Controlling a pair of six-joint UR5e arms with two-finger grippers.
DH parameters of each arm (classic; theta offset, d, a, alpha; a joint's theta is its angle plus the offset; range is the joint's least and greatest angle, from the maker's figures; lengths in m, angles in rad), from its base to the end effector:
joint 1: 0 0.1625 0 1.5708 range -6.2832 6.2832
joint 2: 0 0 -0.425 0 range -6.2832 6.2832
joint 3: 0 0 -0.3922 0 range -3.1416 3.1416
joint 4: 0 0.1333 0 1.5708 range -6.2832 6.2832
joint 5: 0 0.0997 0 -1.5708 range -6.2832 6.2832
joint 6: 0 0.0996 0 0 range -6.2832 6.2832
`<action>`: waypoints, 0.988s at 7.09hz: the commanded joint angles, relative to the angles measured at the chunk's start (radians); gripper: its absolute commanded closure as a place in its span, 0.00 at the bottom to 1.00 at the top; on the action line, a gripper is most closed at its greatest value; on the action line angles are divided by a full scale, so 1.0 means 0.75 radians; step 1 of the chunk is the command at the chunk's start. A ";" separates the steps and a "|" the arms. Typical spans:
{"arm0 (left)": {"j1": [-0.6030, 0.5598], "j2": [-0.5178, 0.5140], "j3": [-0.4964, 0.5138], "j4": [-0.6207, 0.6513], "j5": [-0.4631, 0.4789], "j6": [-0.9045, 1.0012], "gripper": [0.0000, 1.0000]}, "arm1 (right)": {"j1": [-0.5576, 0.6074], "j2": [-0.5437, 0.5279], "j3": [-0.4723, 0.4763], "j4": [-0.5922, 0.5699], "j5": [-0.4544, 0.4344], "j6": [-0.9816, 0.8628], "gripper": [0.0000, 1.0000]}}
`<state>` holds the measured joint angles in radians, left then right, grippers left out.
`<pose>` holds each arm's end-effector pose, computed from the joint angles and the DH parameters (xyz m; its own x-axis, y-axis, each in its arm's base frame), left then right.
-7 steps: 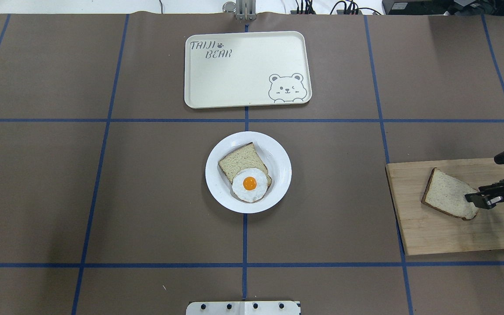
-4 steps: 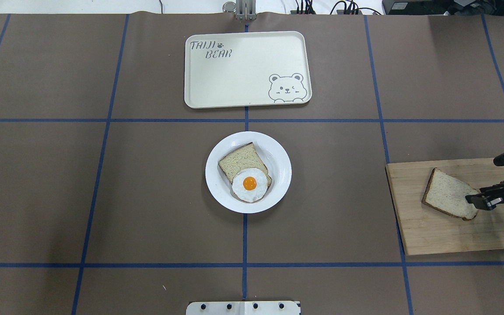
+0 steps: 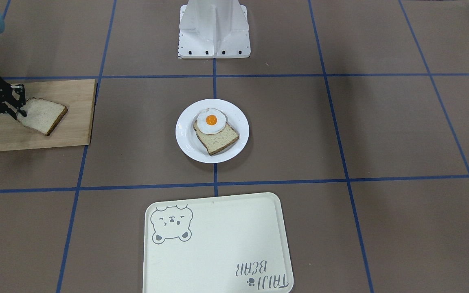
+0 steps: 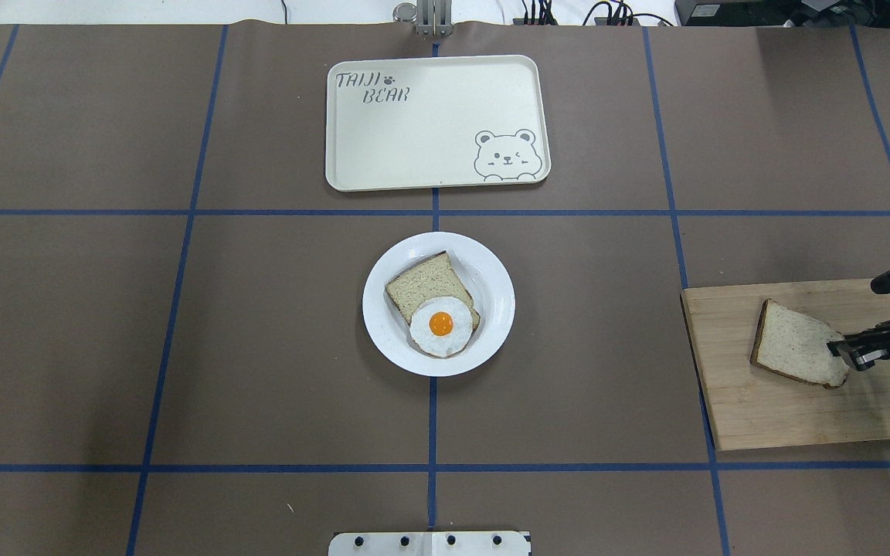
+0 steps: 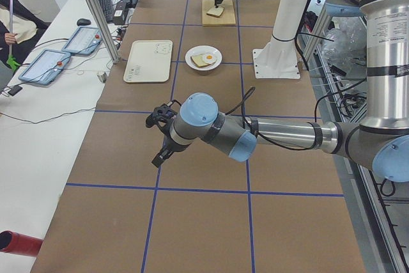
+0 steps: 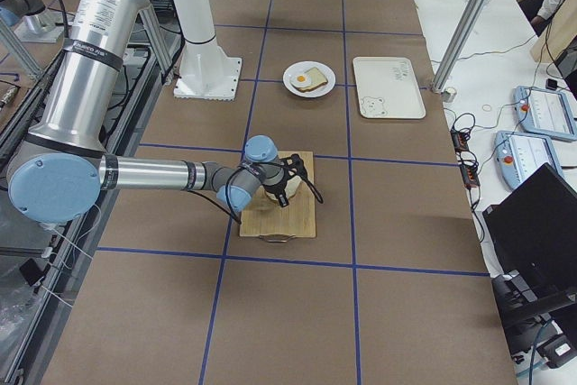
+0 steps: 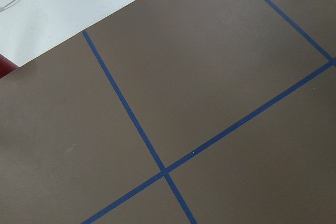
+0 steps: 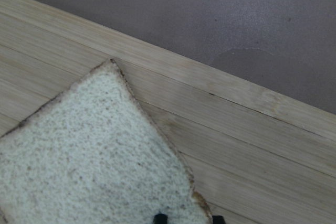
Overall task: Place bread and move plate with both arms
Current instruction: 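Push the right gripper under the bread slice edge and close on it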
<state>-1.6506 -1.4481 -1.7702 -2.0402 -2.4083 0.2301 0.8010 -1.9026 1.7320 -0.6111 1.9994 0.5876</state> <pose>-0.0957 -0.4527 0.5594 0.6951 0.5168 -0.4997 -0.0929 0.7538 0.6505 -0.2003 -0.3387 0.6240 0.6445 -0.4227 0.6371 0.1598 0.8894 0.4284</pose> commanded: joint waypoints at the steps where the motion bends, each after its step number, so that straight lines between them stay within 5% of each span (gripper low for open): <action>1: 0.000 0.000 0.000 0.000 0.000 0.000 0.01 | 0.002 0.001 0.010 0.003 0.003 0.000 1.00; 7: 0.000 0.000 0.000 0.000 -0.002 0.000 0.01 | 0.004 -0.026 -0.002 0.044 0.007 -0.002 1.00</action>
<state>-1.6506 -1.4481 -1.7702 -2.0402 -2.4098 0.2301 0.8045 -1.9210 1.7321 -0.5808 2.0038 0.5865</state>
